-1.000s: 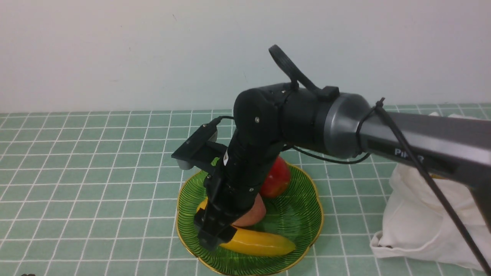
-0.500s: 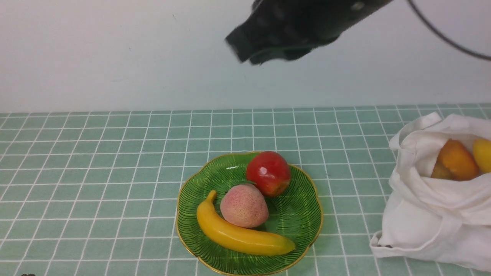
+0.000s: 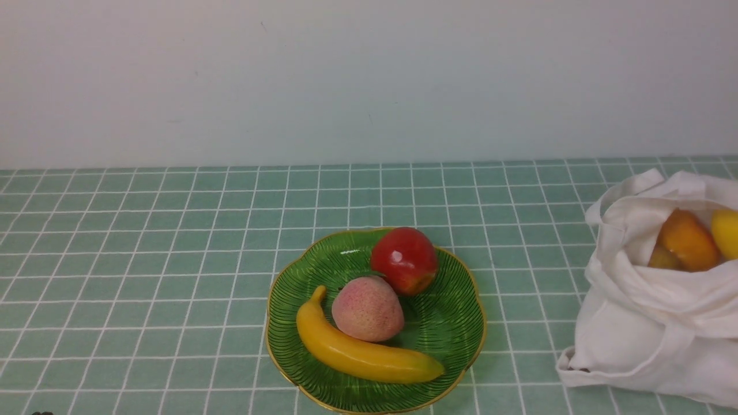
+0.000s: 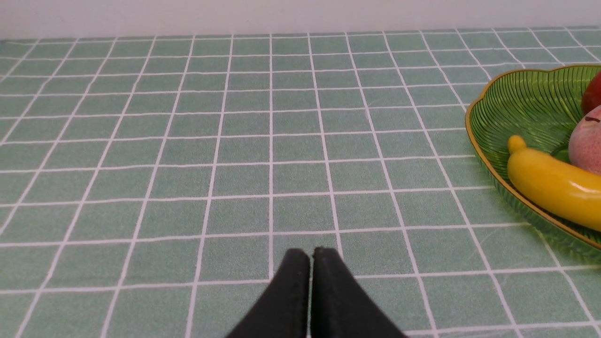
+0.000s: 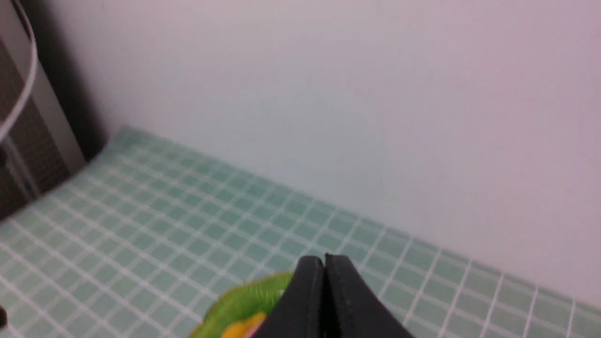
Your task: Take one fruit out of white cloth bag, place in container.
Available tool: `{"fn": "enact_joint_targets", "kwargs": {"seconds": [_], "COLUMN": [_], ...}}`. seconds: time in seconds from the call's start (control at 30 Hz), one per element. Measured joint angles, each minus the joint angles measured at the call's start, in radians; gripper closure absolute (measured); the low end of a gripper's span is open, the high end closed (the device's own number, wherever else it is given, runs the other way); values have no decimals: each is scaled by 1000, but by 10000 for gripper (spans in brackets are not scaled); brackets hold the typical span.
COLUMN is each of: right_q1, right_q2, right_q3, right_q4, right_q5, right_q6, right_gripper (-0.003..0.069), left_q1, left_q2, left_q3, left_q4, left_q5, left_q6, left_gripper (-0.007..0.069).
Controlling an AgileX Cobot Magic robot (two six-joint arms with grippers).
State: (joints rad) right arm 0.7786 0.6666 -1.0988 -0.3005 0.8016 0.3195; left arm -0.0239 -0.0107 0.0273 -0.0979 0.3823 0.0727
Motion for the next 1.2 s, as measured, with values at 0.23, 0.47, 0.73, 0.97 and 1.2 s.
{"fn": "enact_joint_targets", "kwargs": {"seconds": [0.23, 0.47, 0.73, 0.97, 1.2], "right_q1": [0, 0, 0, 0, 4], "right_q2": [-425, -641, -684, -684, -684], "right_q3": [372, 536, 585, 594, 635], "right_q4": [-144, -159, -118, -89, 271], "right_q5": [-388, -432, -432, -465, -482], "right_q6": [119, 185, 197, 163, -293], "right_gripper": [671, 671, 671, 671, 671], "left_q1": [0, 0, 0, 0, 0], "left_q2": [0, 0, 0, 0, 0], "left_q3": [0, 0, 0, 0, 0], "left_q4": [0, 0, 0, 0, 0], "left_q5": [0, 0, 0, 0, 0], "left_q6": [0, 0, 0, 0, 0], "left_gripper": [632, 632, 632, 632, 632]}}
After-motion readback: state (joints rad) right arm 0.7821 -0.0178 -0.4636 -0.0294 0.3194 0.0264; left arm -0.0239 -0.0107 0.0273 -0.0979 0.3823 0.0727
